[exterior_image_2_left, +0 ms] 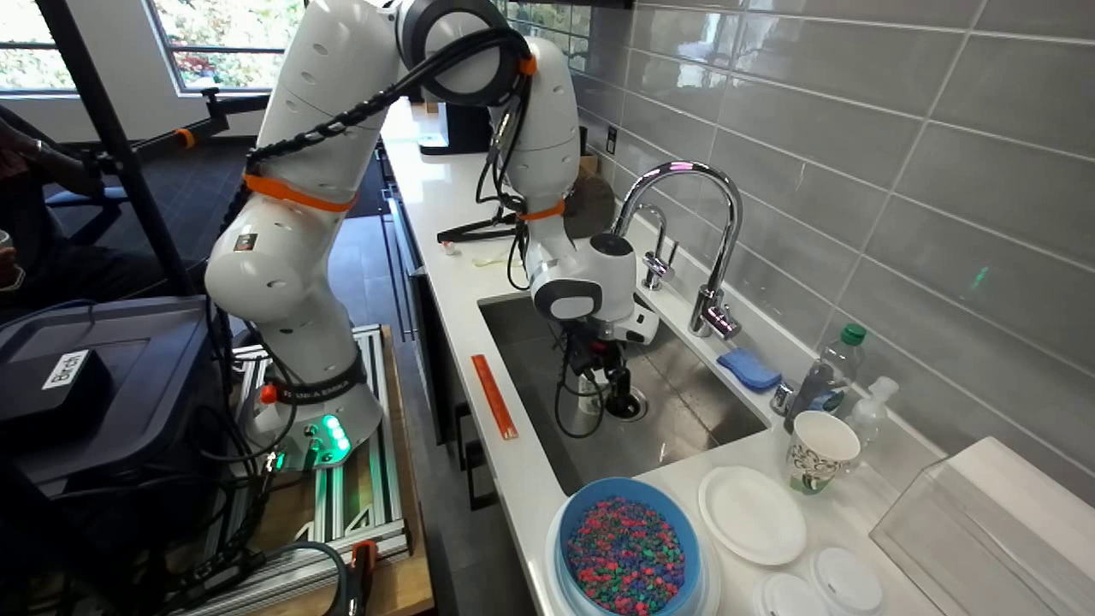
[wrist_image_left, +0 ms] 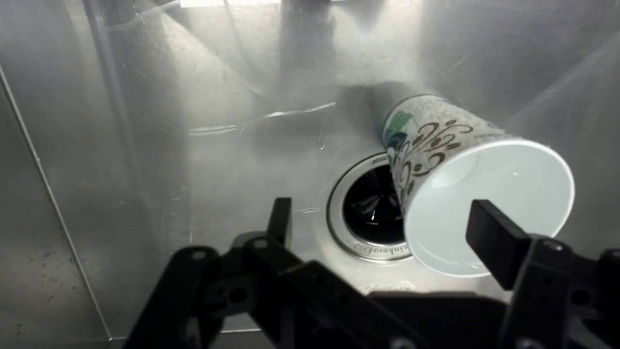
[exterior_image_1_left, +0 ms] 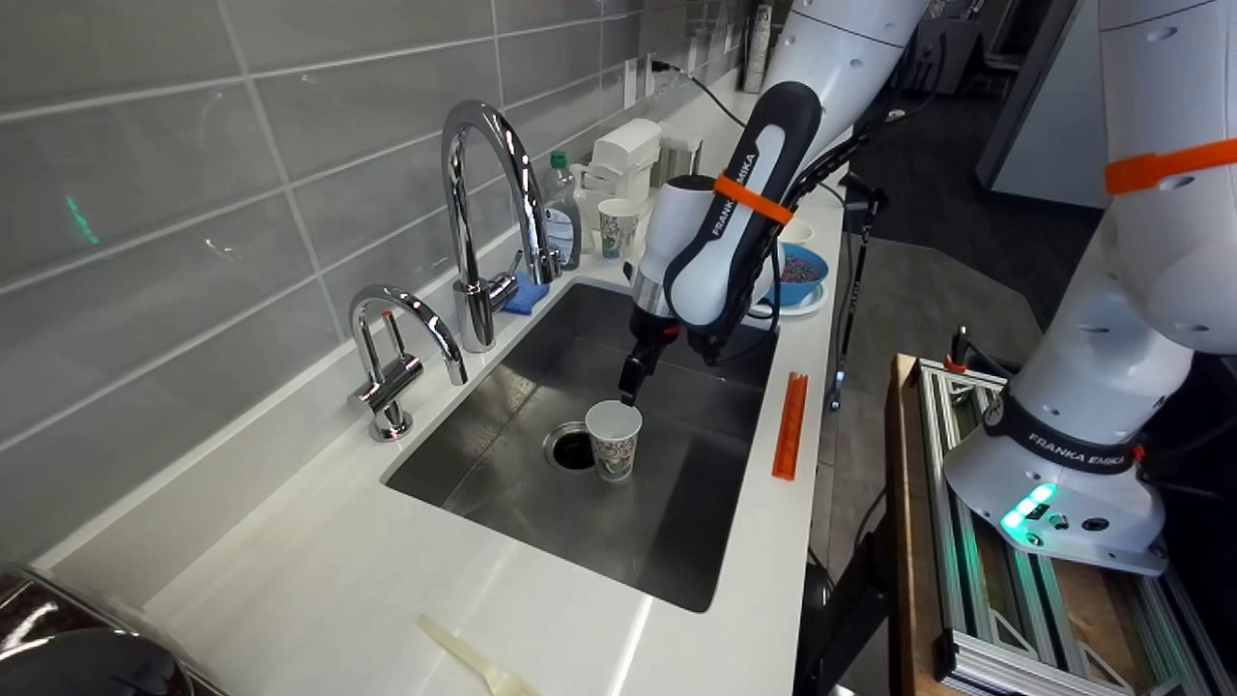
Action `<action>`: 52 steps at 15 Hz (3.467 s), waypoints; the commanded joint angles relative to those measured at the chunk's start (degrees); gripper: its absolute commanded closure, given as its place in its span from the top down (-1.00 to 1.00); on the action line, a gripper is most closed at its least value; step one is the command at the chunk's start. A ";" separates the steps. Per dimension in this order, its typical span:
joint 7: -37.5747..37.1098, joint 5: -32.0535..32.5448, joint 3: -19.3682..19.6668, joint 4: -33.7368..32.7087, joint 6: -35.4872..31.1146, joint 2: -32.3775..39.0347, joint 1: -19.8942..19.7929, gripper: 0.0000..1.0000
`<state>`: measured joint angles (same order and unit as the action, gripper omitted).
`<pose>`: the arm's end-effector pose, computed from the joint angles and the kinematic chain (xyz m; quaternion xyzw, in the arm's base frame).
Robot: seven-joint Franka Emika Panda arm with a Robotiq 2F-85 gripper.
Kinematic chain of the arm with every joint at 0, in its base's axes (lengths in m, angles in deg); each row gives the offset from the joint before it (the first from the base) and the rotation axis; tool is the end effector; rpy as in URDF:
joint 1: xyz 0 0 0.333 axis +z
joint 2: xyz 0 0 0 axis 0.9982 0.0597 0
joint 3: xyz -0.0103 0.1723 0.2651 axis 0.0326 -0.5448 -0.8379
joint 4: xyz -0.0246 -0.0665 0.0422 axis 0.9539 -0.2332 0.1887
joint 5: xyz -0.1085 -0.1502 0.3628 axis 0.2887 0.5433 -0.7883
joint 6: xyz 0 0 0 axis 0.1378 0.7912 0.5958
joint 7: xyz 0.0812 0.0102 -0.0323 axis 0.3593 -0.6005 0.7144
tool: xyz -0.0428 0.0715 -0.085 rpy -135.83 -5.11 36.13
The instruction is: Pour the water in the cup out
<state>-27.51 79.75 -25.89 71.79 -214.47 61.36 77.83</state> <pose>0.4884 -0.0304 0.0943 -0.9970 -0.0060 -0.0740 0.0218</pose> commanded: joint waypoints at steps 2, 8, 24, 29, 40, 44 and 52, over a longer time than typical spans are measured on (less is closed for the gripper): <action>-0.86 2.59 -0.97 -1.99 -0.54 3.01 -1.09 0.47; -1.59 3.03 -0.97 -3.34 -0.80 4.65 -0.56 0.17; -1.28 2.92 -2.45 -3.98 -1.25 5.03 -1.52 -1.00; -1.23 2.90 -2.75 -3.38 -1.48 4.20 -2.02 -0.98; -4.51 4.13 4.67 -0.72 -1.21 -1.70 4.11 -0.98; -5.51 4.61 6.97 -0.81 -0.78 -2.35 6.21 -0.98; -9.41 6.71 14.03 -0.23 -1.14 -3.21 12.92 -0.98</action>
<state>-33.24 83.92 -15.62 69.40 -214.52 60.47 87.00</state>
